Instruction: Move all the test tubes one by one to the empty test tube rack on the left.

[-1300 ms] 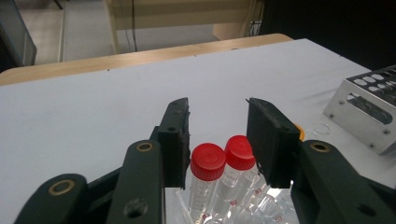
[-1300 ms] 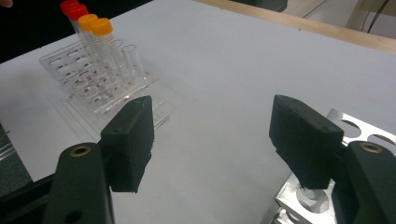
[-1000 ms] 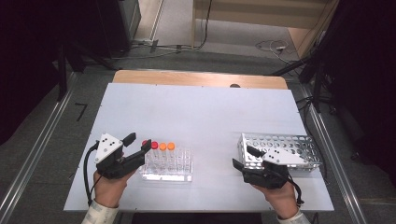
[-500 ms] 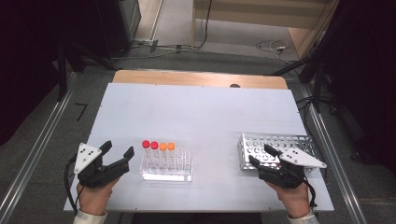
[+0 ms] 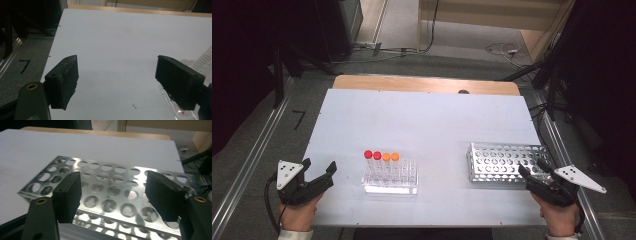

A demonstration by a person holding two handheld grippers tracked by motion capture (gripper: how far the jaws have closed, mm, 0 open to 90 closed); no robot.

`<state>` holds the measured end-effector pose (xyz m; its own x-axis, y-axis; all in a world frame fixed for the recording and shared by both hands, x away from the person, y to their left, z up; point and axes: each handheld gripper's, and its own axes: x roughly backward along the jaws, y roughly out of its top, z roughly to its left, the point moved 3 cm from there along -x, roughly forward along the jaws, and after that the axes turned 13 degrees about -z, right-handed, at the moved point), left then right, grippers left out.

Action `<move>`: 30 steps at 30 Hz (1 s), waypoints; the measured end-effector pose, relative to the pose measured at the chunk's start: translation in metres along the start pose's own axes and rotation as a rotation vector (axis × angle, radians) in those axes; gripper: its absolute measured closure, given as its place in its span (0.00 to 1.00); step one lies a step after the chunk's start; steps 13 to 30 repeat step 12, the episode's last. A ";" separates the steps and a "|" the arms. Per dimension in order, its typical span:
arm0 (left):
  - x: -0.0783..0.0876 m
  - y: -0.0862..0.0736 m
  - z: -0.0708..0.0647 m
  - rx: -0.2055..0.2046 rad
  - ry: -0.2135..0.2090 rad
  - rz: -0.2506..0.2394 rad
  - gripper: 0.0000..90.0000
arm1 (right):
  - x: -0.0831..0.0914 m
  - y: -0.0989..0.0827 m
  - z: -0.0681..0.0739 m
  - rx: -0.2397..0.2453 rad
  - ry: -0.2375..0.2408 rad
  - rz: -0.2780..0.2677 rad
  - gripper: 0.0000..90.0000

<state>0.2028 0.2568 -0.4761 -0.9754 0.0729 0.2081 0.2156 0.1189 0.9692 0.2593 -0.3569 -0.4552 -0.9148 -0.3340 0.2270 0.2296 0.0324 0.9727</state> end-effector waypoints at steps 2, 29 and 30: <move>-0.001 -0.002 0.002 -0.002 0.006 -0.002 0.21 | 0.000 -0.003 -0.007 -0.009 -0.023 0.008 0.31; -0.007 -0.008 0.005 0.005 0.015 0.027 0.21 | -0.002 -0.011 -0.021 -0.024 -0.055 0.028 0.30; -0.007 -0.008 0.005 0.005 0.015 0.027 0.21 | -0.002 -0.011 -0.021 -0.024 -0.055 0.028 0.30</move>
